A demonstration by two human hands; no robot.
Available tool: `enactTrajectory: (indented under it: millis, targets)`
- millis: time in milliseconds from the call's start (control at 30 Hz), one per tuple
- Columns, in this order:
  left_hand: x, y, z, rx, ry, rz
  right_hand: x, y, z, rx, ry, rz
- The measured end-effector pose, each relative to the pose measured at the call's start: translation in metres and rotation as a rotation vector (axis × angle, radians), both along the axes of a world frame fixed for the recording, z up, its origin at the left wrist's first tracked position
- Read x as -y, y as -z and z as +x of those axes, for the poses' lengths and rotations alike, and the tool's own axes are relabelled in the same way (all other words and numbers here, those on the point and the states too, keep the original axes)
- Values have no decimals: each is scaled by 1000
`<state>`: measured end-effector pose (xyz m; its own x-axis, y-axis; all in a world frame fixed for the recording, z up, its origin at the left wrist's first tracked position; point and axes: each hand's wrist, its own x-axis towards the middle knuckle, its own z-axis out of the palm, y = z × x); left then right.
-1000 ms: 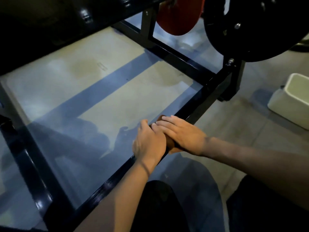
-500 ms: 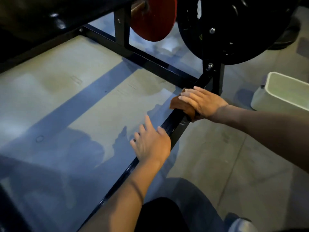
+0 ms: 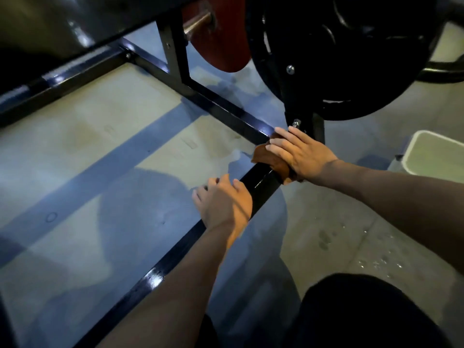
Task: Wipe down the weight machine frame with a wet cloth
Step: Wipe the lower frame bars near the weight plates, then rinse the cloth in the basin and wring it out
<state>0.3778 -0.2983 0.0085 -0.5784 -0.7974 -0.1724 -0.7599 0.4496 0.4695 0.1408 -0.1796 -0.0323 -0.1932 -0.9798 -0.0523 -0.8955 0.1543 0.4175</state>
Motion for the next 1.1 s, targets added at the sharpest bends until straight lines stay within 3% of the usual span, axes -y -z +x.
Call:
enactTrajectory:
  millis: [167, 300, 367, 533, 600, 667, 767, 900, 1000, 1100]
  targets:
    - [-25, -34, -44, 56, 196, -171, -7, -9, -40, -68, 62, 7]
    - [-57, -37, -83, -6, 289, -65, -11, 2, -41, -82, 71, 80]
    - [-69, -39, -107, -83, 166, 85, -17, 3, -38, 4, 57, 2]
    - [-77, -20, -154, -405, -497, 731, -41, 14, -39, 152, -18, -347]
    - [-82, -7, -159, -472, -568, 863, -56, 18, -37, 267, 26, -435]
    - [-87, -3, -167, -400, -471, 947, -80, 25, -41, 380, 128, -481]
    - [-109, 5, -195, -317, -326, 1045, -127, 32, -40, 784, 438, -681]
    - [-174, -11, -235, -190, -100, 1014, -196, 3, -41, 1467, 1158, -1293]
    - [-217, -46, -265, -49, 70, 1139, -249, -29, -60, 2000, 1268, -1464]
    - [-259, -67, -312, -26, 376, 1026, -293, -53, -84, 2250, 1330, -1579]
